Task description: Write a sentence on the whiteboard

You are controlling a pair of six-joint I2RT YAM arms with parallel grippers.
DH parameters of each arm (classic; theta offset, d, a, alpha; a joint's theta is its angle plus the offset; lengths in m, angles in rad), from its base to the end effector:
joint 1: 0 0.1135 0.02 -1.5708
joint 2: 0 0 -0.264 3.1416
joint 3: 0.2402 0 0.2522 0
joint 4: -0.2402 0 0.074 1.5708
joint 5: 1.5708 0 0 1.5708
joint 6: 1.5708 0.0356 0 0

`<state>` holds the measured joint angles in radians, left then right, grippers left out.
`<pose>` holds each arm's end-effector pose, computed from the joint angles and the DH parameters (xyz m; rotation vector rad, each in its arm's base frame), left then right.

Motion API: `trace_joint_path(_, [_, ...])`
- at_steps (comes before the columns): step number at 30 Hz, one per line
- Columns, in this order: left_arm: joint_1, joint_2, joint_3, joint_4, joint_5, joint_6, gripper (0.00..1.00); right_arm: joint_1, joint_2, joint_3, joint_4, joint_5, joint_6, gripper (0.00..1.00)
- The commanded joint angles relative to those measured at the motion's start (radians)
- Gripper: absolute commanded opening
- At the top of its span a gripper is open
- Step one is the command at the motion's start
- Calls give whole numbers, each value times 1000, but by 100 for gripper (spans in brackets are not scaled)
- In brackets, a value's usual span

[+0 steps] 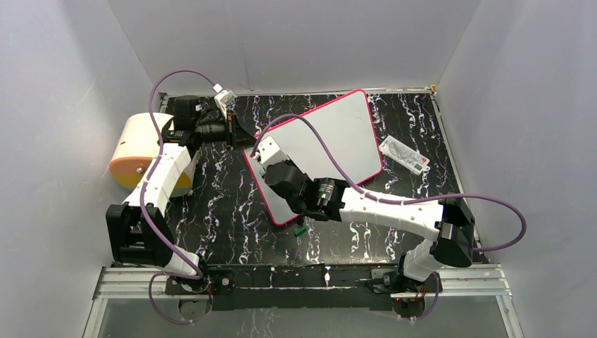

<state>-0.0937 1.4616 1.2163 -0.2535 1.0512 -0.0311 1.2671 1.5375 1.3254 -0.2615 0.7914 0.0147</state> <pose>0.3196 -0.0611 0.3308 0.7022 1.8482 -1.1513 0.1293 0.3278 0.3393 -0.6972 1.7648 0.0562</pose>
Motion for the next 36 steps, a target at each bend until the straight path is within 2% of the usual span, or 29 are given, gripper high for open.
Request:
trace_joint_path(1, [-11,-4,-34,-46,-55,38,0,-11,-33,-7,17,39,9,0])
trace_joint_path(26, [-11,-6,-34,-47,-59,38,0,-14,-30,3,-105,-35,79,0])
trace_joint_path(36, [-11,-6,-34,-46,-59,37,0,-14,-72,-13,-76,-7,85,0])
